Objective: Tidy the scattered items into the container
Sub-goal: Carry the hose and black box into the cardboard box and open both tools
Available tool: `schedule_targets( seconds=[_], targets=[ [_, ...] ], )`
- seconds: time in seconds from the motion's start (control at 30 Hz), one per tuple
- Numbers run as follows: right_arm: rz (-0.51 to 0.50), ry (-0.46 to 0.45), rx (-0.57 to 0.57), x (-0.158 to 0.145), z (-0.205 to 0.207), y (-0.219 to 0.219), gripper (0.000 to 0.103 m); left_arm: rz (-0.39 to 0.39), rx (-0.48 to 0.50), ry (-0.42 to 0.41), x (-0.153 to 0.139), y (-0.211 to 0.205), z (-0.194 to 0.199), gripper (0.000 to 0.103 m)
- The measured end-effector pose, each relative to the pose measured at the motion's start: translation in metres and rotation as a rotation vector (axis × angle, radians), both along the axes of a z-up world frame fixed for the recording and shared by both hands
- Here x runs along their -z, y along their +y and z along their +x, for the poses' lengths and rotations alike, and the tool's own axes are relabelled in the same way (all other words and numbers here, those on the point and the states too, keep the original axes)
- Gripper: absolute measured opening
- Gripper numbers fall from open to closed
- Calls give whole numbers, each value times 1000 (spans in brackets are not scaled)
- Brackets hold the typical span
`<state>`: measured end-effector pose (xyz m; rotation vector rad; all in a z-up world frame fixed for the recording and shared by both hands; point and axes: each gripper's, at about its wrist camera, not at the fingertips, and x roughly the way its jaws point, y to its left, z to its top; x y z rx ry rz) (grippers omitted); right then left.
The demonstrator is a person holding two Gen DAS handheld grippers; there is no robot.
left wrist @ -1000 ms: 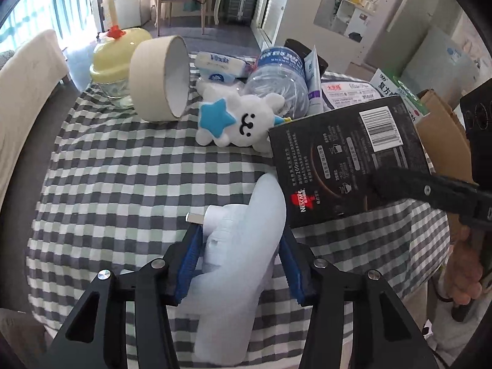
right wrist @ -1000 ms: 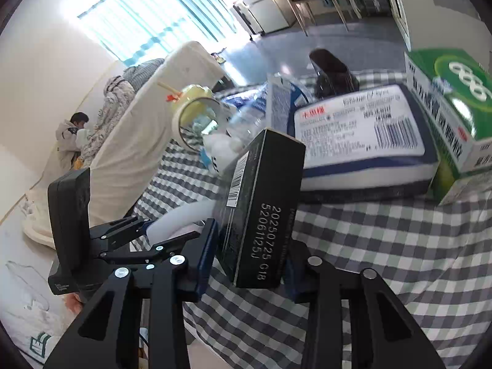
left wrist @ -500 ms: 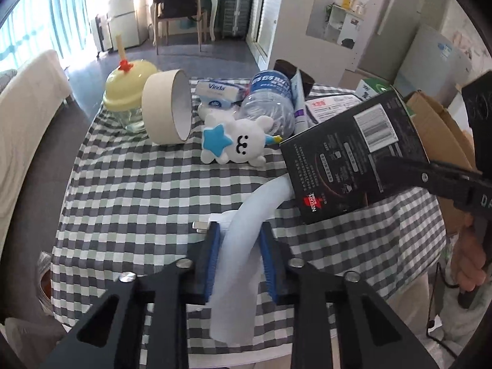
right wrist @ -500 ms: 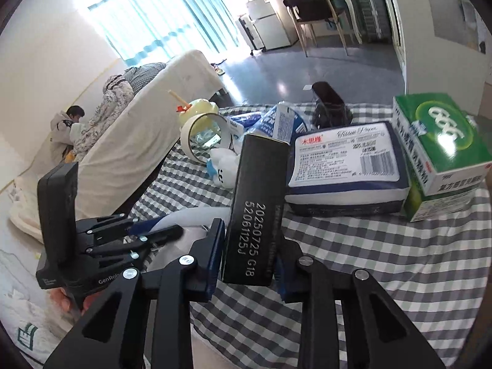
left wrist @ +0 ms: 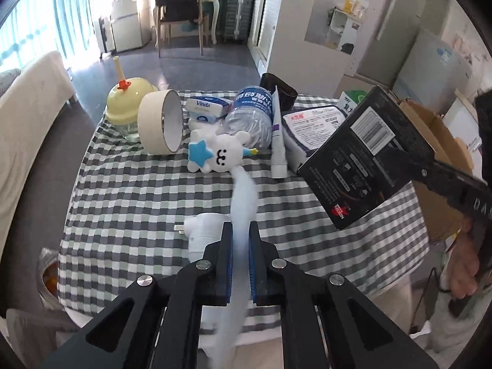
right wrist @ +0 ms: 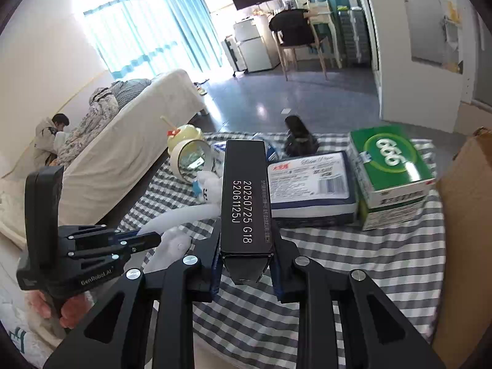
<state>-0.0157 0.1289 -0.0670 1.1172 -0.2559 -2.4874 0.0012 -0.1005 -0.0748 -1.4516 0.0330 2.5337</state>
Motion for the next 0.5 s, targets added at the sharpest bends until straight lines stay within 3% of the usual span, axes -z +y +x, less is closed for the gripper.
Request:
schedule_targets(
  seconds=[0.23, 0.5],
  targets=[
    [32, 67, 71, -30, 24, 23, 25, -19, 6, 38, -25, 27, 5, 8],
    [86, 176, 247, -91, 66, 81, 25, 16, 147, 132, -80, 94, 10, 8]
  ],
)
